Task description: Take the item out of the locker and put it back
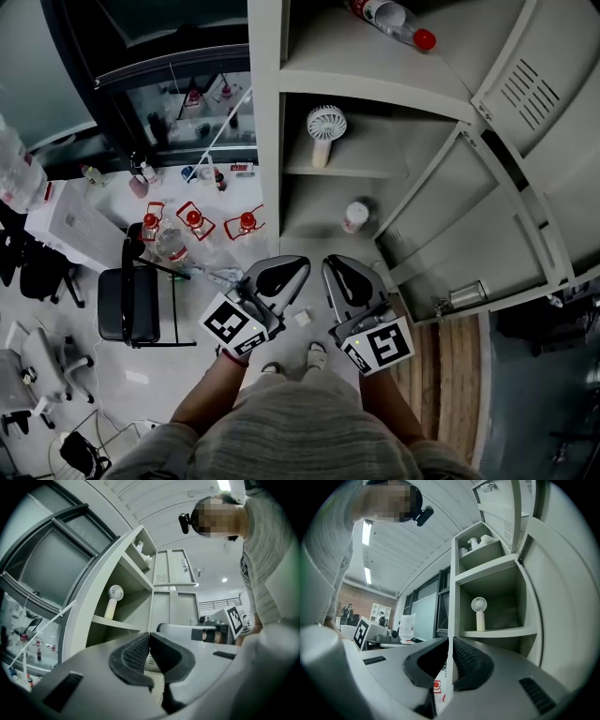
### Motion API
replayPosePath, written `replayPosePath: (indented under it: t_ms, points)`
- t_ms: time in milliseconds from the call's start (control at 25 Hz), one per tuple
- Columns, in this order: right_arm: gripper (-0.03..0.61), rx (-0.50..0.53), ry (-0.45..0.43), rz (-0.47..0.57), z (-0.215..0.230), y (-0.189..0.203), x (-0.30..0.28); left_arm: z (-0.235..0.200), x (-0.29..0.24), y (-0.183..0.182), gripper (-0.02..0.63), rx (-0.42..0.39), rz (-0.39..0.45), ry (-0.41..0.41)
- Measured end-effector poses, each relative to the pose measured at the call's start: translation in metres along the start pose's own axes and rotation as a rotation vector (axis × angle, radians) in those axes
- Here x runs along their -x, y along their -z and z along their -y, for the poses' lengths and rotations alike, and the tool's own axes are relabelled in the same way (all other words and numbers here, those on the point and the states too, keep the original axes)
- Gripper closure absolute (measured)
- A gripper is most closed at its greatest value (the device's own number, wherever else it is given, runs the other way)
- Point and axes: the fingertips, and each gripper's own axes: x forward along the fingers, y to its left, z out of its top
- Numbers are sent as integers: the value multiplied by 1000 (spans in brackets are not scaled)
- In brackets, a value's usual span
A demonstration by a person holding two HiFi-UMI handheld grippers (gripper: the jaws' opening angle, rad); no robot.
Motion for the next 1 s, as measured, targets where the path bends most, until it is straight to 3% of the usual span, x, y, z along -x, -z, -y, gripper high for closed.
replayPosePath:
  t_ms: [160,280,560,1000]
  points:
    - [548,0,21,-2,6,4,0,0,-3,5,606,-2,-4,-3]
    - [455,-4,25,-23,10,14,-2,-2,-5,10,606,-4,-7,-8]
    - [363,-17,88,-66,30,40,-3,-8,-11,26,606,0,-24,-22]
    - [336,-48,227,-121,68,86,-10,-19,-21,51,606,10,-59,-54]
